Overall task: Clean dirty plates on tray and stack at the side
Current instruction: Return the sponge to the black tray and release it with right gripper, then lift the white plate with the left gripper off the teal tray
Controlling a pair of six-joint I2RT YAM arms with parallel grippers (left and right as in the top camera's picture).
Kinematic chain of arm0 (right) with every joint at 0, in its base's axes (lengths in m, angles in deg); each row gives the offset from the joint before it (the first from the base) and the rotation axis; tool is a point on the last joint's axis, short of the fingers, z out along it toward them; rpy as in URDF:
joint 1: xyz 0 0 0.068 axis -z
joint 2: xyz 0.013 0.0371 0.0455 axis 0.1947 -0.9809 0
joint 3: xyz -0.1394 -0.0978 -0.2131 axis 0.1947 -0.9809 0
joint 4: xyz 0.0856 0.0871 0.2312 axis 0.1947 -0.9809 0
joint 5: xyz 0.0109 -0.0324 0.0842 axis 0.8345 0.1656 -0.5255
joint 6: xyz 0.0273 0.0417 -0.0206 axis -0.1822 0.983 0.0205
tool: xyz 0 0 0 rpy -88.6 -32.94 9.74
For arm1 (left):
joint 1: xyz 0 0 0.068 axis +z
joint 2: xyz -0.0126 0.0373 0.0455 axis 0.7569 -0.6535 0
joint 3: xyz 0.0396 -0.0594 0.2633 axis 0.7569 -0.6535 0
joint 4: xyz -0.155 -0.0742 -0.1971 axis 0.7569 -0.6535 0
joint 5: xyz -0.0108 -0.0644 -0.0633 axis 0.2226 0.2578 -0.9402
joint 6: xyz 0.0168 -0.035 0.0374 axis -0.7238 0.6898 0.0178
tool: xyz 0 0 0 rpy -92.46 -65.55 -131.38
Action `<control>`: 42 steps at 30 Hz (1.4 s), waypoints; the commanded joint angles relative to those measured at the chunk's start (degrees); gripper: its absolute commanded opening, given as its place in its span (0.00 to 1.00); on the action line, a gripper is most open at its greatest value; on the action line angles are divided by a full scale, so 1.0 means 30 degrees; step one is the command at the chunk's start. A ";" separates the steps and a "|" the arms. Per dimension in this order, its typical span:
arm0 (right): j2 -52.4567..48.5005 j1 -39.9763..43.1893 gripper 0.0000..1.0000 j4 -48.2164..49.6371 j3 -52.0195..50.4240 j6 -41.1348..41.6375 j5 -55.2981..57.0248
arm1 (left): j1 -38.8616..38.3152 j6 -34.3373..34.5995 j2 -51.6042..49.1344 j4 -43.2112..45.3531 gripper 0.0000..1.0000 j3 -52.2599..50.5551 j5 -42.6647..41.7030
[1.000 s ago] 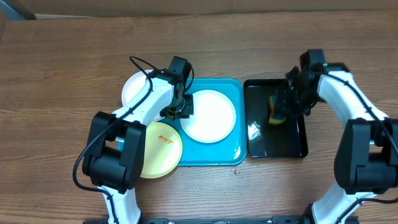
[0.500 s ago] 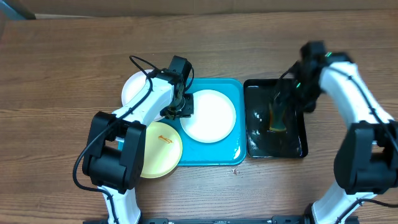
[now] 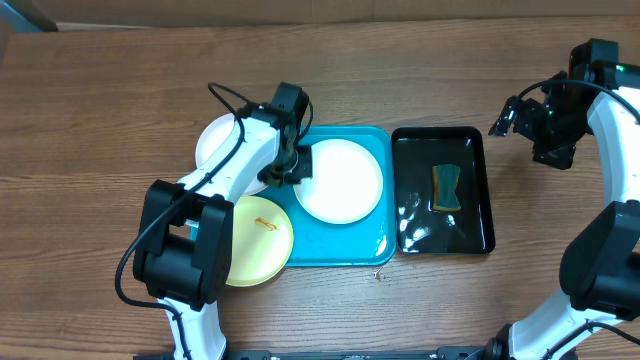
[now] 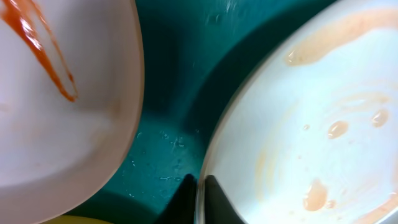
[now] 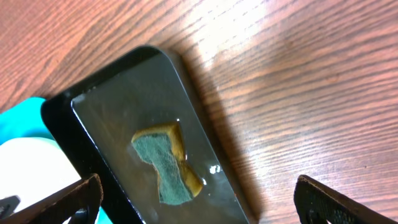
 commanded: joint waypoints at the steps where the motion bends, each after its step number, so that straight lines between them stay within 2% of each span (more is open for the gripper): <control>1: 0.0313 0.0058 1.00 0.0342 0.0146 -0.0007 -0.0007 | -0.0168 0.0087 -0.0189 -0.0306 0.22 0.0867 -0.0138; 5: 0.0313 0.0058 1.00 0.0794 0.0146 -0.0007 -0.0007 | -0.0568 0.0335 -0.0350 -0.0597 0.25 0.0605 0.0197; 9: 0.0313 0.0058 1.00 0.0969 0.0146 -0.0007 -0.0007 | -0.0947 0.0415 -0.0561 -0.0401 0.36 -0.0051 0.0306; 14: 0.0313 0.0058 1.00 0.0969 0.0146 -0.0007 -0.0007 | -0.1137 0.1260 -0.0590 0.0299 0.32 -0.1064 0.0933; 22: 0.0313 0.0058 1.00 0.0969 0.0146 -0.0007 -0.0007 | -0.1137 0.1246 -0.0583 0.0678 0.35 -0.1319 0.1035; 33: 0.0313 0.0058 1.00 0.0969 0.0146 -0.0007 -0.0007 | -0.1027 0.0765 -0.0546 -0.4131 0.43 0.3796 0.1610; 38: 0.0313 0.0058 1.00 0.0969 0.0146 -0.0007 -0.0007 | -0.1042 0.1086 -0.0576 -0.4248 0.44 0.2637 0.2484; 42: 0.0313 0.0058 1.00 0.0969 0.0146 -0.0007 -0.0007 | -0.1005 0.1282 -0.0576 -0.3118 0.45 0.0597 0.2674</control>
